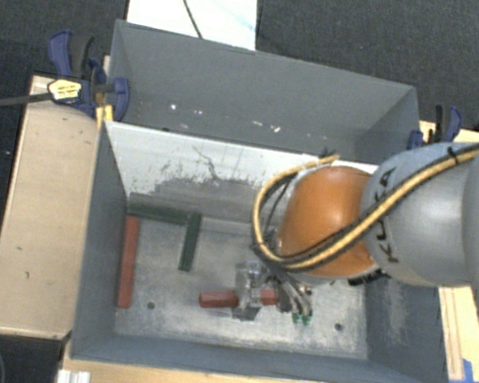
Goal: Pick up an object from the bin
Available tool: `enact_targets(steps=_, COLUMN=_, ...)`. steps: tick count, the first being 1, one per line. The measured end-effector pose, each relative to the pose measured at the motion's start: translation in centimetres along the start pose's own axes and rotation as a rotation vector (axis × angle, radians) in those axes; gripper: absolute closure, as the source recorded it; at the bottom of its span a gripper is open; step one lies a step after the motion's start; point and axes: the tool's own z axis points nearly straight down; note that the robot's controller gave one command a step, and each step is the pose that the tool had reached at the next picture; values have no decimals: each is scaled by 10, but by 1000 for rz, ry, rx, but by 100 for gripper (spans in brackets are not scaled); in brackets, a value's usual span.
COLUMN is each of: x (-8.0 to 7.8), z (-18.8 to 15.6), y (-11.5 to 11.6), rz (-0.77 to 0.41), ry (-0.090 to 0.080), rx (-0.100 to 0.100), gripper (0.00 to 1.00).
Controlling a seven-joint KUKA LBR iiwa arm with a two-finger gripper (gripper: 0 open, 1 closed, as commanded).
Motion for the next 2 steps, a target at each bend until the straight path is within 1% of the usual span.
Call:
enact_targets(steps=1, x=-3, z=-84, y=0, rz=6, ry=-5, rx=1, gripper=100)
enact_targets(steps=2, x=-4, z=-92, y=0, rz=10, ry=0, rx=0, gripper=100)
